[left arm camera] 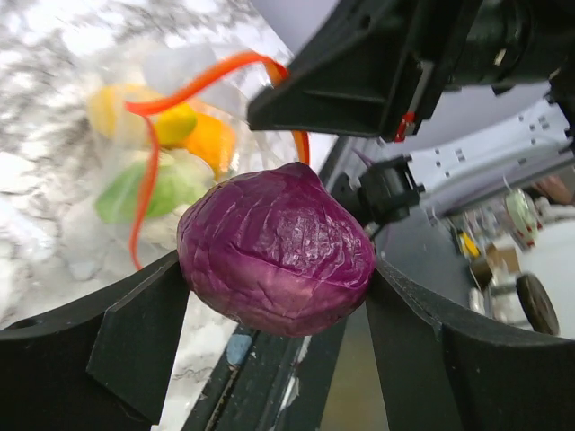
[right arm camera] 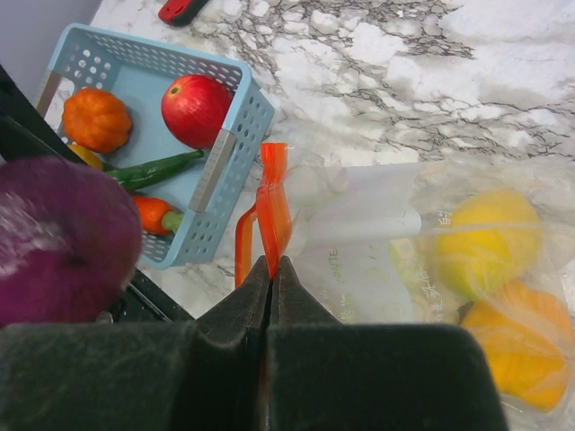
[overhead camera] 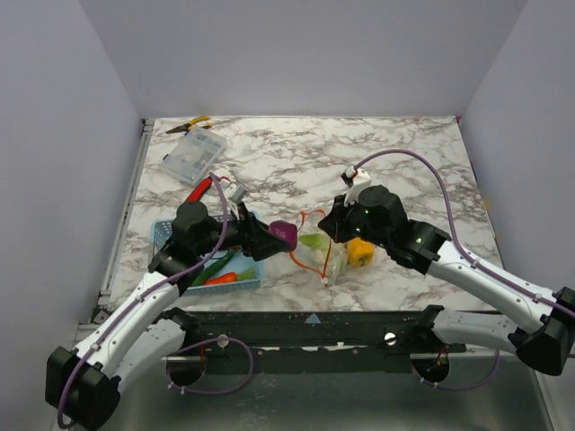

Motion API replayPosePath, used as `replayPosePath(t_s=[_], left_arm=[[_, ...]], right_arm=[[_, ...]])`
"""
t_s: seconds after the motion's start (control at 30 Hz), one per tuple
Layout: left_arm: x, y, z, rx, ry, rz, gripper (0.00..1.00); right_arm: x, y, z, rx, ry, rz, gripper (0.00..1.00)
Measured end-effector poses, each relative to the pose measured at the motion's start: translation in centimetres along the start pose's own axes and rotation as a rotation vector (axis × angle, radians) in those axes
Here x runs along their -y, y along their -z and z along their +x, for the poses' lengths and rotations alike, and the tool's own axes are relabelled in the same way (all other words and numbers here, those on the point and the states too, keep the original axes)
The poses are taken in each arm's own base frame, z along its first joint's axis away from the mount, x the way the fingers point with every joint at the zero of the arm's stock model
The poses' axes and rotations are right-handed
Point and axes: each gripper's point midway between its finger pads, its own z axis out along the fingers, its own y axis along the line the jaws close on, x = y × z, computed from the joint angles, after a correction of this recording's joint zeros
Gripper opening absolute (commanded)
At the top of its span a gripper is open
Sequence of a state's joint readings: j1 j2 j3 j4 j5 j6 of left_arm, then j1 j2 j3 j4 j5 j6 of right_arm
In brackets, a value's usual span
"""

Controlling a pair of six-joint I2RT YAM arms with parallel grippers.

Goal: Place the food in the zip-top bag and seal the zipper
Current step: Place the fake vegetable in the zipper food storage bag.

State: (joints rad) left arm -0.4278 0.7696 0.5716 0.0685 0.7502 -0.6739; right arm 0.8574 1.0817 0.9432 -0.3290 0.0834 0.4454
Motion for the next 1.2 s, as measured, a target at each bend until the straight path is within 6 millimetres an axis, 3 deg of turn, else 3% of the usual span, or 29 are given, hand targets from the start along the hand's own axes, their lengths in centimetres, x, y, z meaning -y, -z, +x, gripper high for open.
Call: replayPosePath(t_s=[0.07, 0.23, 0.43, 0.63, 0.77, 0.8, 1.0, 1.2], left_arm=[[0.6, -1.1, 1.2, -0.053, -0.001, 0.044, 0.54], [-0.1, -3.4, 4.3, -0.192, 0.043, 0.055, 0.54], [-0.7, -5.5, 5.0, -0.257, 0.073, 0.042, 0.55], [-1.1, -7.8, 5.1, -0.285, 0.108, 0.010, 0.68], [-1.3, -8.8, 5.4, -0.297, 0.124, -0.015, 0.97], [-1.4, -9.1, 5.5, -0.298, 0.128, -0.024, 0.99], [-1.5, -9.6, 5.8, -0.298, 0.153, -0.046, 0.99], [-1.7, -9.0, 5.6, -0.286, 0.141, -0.086, 0.91]], right_arm=[[-0.1, -0.1, 0.1, -0.004, 0.000, -0.006, 0.01], [-0.4, -0.1, 0.0, -0.003, -0.004, -0.021, 0.01], [-0.9, -0.1, -0.1, -0.001, -0.012, -0.043, 0.01], [-1.2, -0.1, -0.3, 0.005, -0.014, -0.060, 0.01], [-1.3, -0.1, -0.5, 0.011, -0.021, -0.063, 0.01], [-1.3, -0.1, -0.5, 0.012, -0.023, -0.064, 0.01], [-1.4, 0.4, -0.7, 0.025, -0.029, -0.070, 0.01], [-1.4, 0.6, -0.7, 0.031, -0.029, -0.073, 0.01]])
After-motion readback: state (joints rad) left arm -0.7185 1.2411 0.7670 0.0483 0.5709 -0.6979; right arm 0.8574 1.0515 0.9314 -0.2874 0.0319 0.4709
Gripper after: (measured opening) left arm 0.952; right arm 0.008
